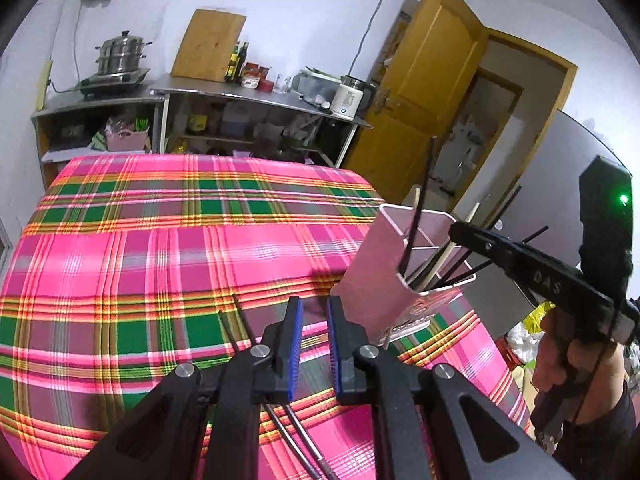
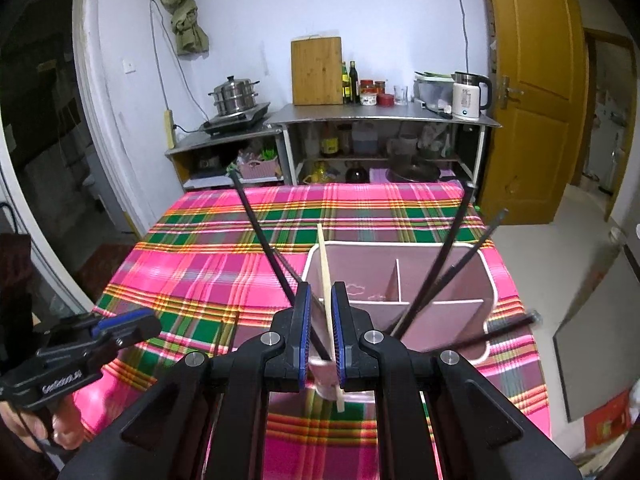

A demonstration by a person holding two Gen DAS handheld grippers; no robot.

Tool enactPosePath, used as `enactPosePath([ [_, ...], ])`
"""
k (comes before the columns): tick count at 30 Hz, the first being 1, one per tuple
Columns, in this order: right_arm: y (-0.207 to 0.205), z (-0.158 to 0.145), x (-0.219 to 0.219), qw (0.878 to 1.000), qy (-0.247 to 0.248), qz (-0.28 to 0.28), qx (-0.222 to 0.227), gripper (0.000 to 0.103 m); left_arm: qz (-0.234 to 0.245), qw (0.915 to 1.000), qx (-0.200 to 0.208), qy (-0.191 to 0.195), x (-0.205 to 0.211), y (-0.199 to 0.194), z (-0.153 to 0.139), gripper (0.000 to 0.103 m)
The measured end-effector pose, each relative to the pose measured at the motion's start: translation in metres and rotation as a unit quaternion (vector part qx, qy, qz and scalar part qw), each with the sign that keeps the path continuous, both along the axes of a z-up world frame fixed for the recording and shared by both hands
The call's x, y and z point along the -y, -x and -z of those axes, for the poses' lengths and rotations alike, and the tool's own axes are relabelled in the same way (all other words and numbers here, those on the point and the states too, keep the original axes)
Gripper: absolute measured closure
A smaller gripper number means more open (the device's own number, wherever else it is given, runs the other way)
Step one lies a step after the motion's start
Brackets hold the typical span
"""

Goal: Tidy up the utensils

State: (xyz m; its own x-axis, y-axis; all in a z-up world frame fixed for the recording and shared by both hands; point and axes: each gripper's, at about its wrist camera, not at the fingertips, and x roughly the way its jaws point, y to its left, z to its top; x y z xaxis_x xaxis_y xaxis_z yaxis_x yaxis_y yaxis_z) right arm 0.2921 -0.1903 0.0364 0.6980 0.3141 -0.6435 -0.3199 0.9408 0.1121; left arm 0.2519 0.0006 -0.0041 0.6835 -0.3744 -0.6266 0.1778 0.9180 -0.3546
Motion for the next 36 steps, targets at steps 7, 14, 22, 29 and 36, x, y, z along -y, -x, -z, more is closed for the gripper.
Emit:
enactPosePath([
  [7, -0.024, 0.011, -0.008, 1.000, 0.010, -0.001, -0.013, 0.093, -0.007, 0.9999, -0.011, 0.009, -0.011, -0.001, 0.013, 0.092],
  [14, -0.043, 0.016, -0.014, 1.000, 0.017, 0.000, -0.026, 0.093, -0.011, 0.9996, -0.018, 0.016, -0.018, 0.000, 0.021, 0.092],
  [22, -0.051, 0.011, -0.016, 1.000, 0.020, -0.002, -0.021, 0.097, -0.016, 0.9992, -0.029, 0.021, -0.022, 0.001, 0.029, 0.092],
  [29, -0.042, -0.014, -0.014, 1.000, 0.021, -0.002, 0.015, 0.097, -0.020, 0.9990, -0.033, 0.023, -0.024, 0.002, 0.030, 0.092],
  [36, -0.032, -0.024, -0.014, 0.999, 0.017, -0.001, 0.029, 0.097, -0.019, 0.9991, -0.032, 0.022, -0.023, 0.004, 0.029, 0.092],
])
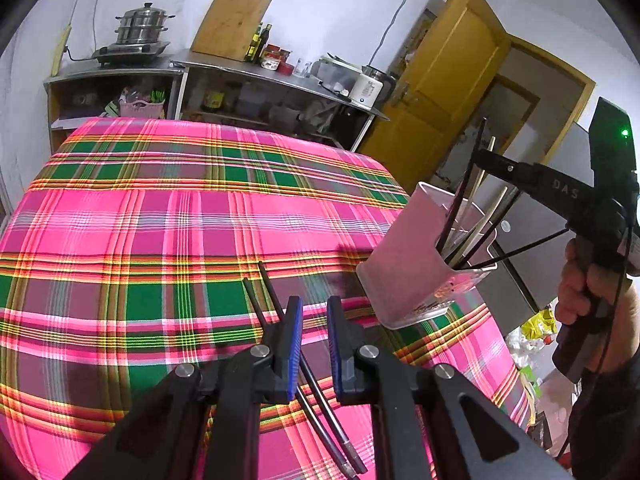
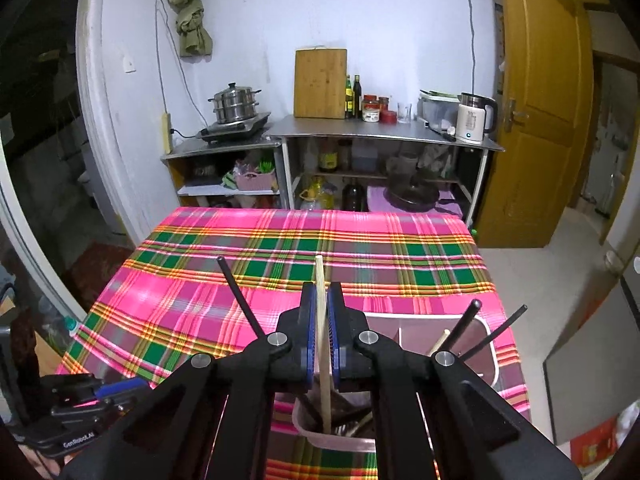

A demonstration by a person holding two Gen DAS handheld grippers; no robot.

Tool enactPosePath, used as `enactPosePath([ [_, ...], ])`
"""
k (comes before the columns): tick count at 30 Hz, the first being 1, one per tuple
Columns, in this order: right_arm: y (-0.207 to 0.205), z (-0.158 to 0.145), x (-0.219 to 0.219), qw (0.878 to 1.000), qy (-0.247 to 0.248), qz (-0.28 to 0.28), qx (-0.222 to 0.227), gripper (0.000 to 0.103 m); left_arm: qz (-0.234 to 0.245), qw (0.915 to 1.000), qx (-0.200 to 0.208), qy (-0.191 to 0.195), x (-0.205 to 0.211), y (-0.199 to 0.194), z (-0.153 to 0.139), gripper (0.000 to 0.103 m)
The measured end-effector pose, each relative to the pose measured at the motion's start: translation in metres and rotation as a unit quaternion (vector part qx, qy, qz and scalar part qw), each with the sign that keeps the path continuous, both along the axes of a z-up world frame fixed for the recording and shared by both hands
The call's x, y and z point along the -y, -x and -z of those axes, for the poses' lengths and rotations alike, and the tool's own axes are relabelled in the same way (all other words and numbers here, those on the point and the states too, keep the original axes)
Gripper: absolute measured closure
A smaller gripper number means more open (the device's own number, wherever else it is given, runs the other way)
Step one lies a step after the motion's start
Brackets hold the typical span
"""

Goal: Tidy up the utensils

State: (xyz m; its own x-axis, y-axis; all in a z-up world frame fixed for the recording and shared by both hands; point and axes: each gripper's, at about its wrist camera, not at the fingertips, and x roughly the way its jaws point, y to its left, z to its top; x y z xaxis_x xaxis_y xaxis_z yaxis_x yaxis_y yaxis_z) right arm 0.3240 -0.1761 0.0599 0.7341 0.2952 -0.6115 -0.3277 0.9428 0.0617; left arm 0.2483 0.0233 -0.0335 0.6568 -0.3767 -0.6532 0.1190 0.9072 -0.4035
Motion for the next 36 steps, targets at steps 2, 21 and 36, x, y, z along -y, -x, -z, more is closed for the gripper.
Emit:
enactPosePath([
  [2, 0.002, -0.001, 0.001, 1.000, -0.001, 0.001, 0.001, 0.097, 0.000, 1.0000, 0.000, -0.002, 0.000, 0.001, -0.001, 0.092],
  [21, 0.014, 0.015, 0.008, 1.000, -0.006, -0.006, -0.022, 0.097, 0.003, 1.0000, -0.001, -0.007, 0.003, 0.008, -0.003, 0.092],
  [36, 0.044, -0.012, 0.016, 1.000, -0.017, -0.002, 0.006, 0.093, 0.002, 0.9998, 0.006, -0.017, 0.006, 0.023, -0.016, 0.092],
])
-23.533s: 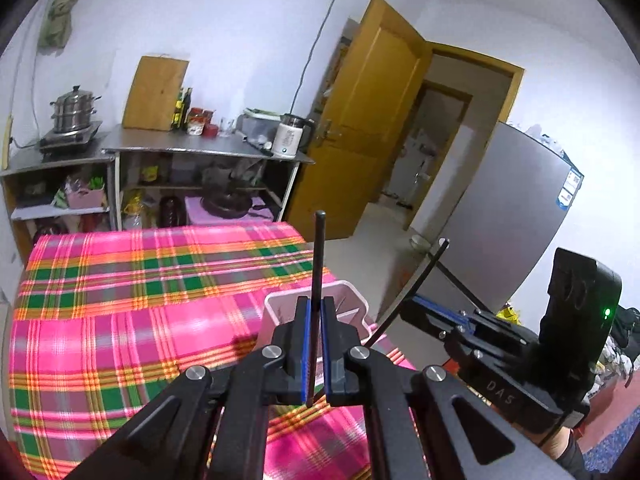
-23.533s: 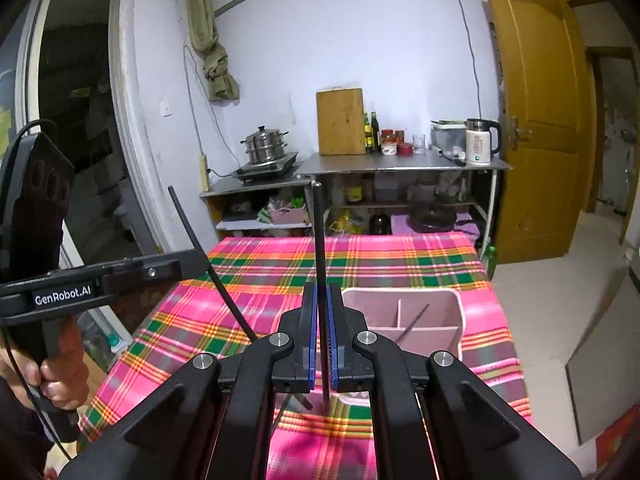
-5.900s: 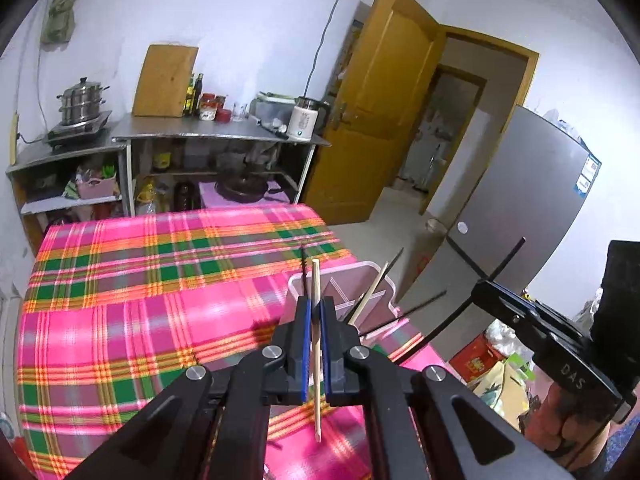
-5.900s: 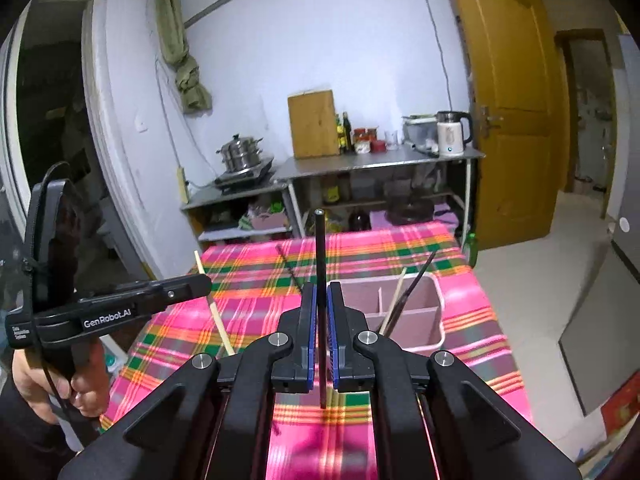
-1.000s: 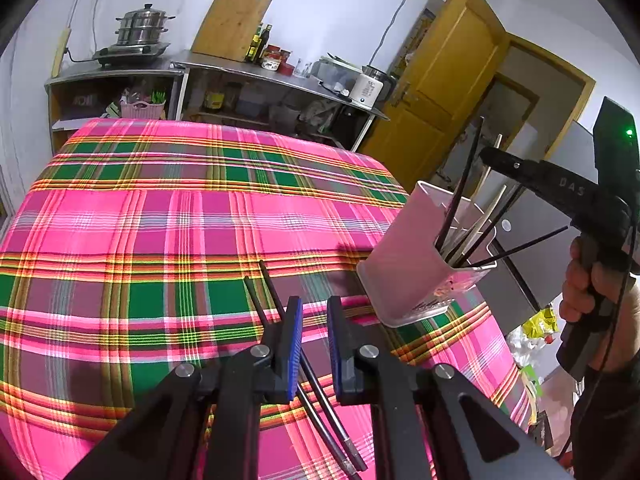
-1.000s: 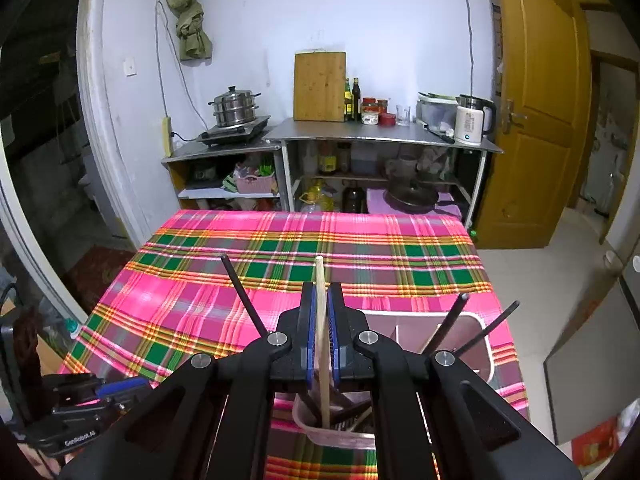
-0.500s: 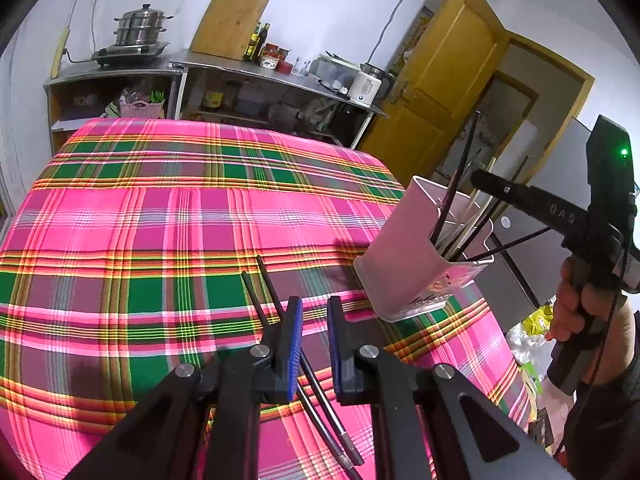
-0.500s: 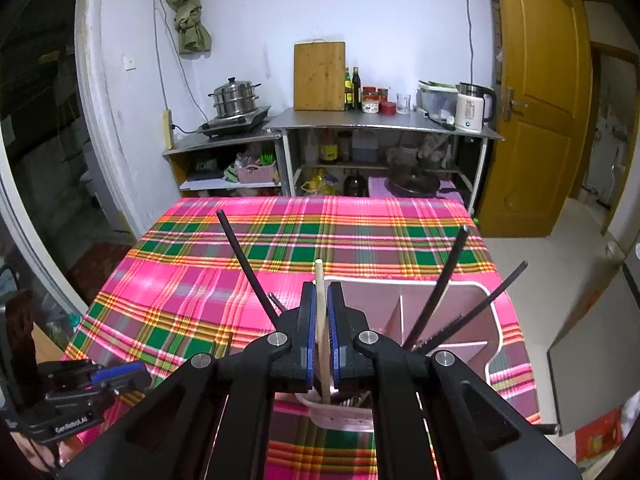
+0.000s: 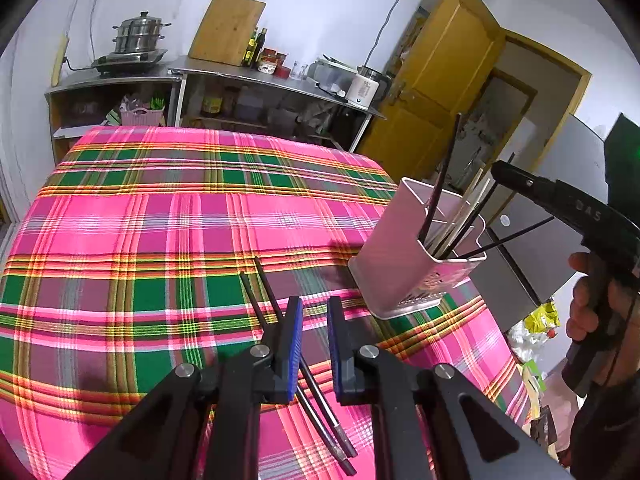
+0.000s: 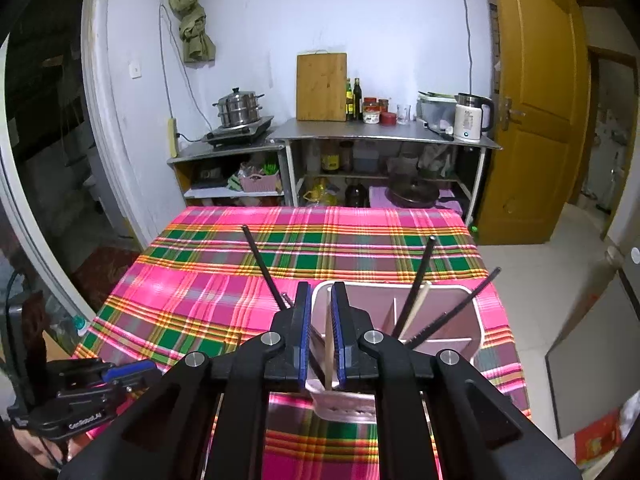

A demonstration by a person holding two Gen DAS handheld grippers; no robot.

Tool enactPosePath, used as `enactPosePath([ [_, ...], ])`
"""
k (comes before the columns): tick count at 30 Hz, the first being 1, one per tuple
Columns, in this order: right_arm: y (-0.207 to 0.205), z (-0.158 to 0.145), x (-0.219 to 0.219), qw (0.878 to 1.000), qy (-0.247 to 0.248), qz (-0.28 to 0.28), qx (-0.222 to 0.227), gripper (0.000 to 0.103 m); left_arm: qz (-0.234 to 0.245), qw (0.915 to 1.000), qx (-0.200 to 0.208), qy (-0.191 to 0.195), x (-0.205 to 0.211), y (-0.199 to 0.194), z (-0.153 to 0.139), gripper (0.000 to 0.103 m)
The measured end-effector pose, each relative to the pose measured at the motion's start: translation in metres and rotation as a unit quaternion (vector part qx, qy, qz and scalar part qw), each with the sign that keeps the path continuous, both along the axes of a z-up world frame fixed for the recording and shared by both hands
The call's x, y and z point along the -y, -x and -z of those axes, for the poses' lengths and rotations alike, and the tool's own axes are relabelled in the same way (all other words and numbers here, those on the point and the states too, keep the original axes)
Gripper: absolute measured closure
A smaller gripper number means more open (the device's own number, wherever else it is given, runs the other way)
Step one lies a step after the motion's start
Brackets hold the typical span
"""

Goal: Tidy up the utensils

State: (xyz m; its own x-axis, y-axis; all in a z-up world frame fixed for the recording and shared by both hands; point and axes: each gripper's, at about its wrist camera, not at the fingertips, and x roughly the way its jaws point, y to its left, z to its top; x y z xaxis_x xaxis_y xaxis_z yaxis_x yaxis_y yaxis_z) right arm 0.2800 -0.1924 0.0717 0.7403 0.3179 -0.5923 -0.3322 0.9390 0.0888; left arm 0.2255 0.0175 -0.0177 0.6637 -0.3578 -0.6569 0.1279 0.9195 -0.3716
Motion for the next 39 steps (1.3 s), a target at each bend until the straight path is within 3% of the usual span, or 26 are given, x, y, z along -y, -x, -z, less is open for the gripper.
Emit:
enactPosePath([
  [11, 0.055, 0.006, 0.002, 1.000, -0.021, -0.011, 0.000, 0.093, -0.020, 0.9997, -0.012, -0.012, -0.012, 0.031, 0.004, 0.092],
  [28, 0.107, 0.060, -0.017, 0.997, -0.039, -0.042, -0.050, 0.092, -0.042, 0.9978, -0.022, -0.046, -0.018, 0.076, 0.022, 0.091],
  [30, 0.108, 0.065, -0.020, 0.997, -0.038, -0.044, -0.054, 0.092, -0.042, 0.9977, -0.023, -0.047, -0.018, 0.077, 0.024, 0.088],
  [32, 0.110, 0.069, -0.021, 0.997, -0.038, -0.045, -0.058, 0.092, -0.041, 0.9977, -0.023, -0.048, -0.017, 0.077, 0.026, 0.078],
  [39, 0.107, 0.082, -0.026, 0.996, -0.035, -0.051, -0.070, 0.092, -0.041, 0.9974, -0.037, -0.046, -0.015, 0.065, 0.038, 0.076],
])
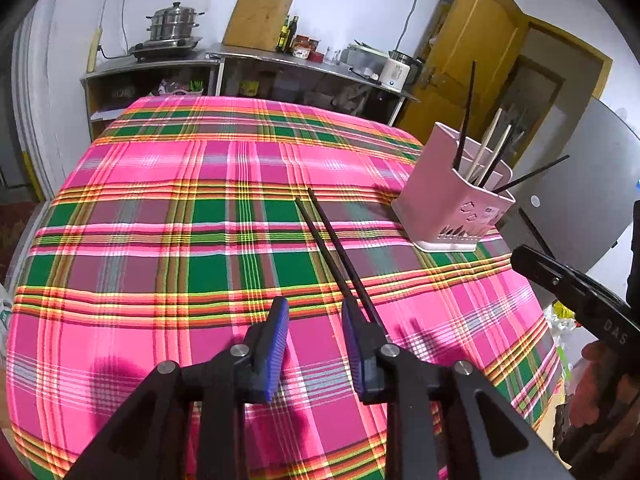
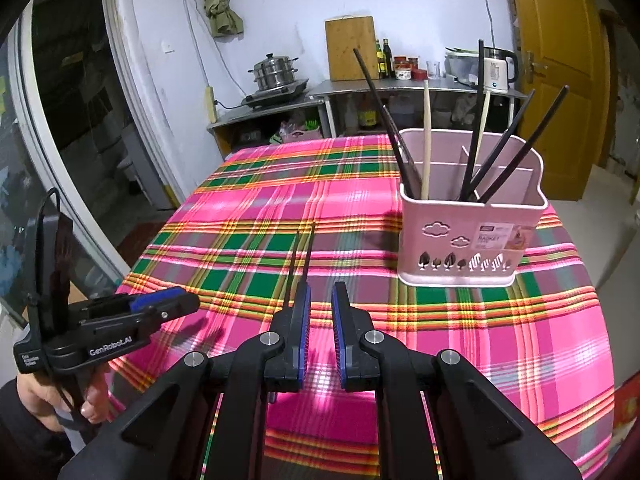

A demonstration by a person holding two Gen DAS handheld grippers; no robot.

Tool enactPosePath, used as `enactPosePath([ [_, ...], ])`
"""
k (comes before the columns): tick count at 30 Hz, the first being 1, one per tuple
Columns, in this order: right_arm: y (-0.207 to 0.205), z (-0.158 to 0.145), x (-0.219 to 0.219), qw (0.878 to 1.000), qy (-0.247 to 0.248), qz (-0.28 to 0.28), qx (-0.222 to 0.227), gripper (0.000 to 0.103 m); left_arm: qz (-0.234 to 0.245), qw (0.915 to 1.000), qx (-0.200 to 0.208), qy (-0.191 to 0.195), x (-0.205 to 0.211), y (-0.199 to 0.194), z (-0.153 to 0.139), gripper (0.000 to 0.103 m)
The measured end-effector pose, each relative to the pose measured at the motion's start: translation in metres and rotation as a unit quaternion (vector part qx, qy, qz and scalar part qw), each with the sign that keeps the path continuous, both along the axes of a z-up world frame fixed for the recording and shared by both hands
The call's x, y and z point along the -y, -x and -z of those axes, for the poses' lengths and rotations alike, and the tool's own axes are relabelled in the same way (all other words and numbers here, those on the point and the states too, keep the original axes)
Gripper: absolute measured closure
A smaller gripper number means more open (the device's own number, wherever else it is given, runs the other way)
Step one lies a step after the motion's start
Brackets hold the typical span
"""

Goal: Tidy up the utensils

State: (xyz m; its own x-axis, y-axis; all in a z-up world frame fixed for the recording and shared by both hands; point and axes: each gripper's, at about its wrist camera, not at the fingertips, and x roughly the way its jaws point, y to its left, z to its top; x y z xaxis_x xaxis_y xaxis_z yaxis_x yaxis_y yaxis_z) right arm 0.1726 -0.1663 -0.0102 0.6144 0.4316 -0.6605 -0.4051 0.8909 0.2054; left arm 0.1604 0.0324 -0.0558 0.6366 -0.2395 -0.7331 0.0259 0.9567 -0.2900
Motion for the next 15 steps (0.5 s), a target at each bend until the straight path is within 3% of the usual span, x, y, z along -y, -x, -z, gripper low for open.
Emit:
enactPosePath([
  [15, -0.021, 0.030, -0.008, 0.999, 0.009, -0.010, -0.031, 0.092, -0.007, 0.9992, -0.031, 0.024, 0.013, -0.074, 0.038, 0.076],
])
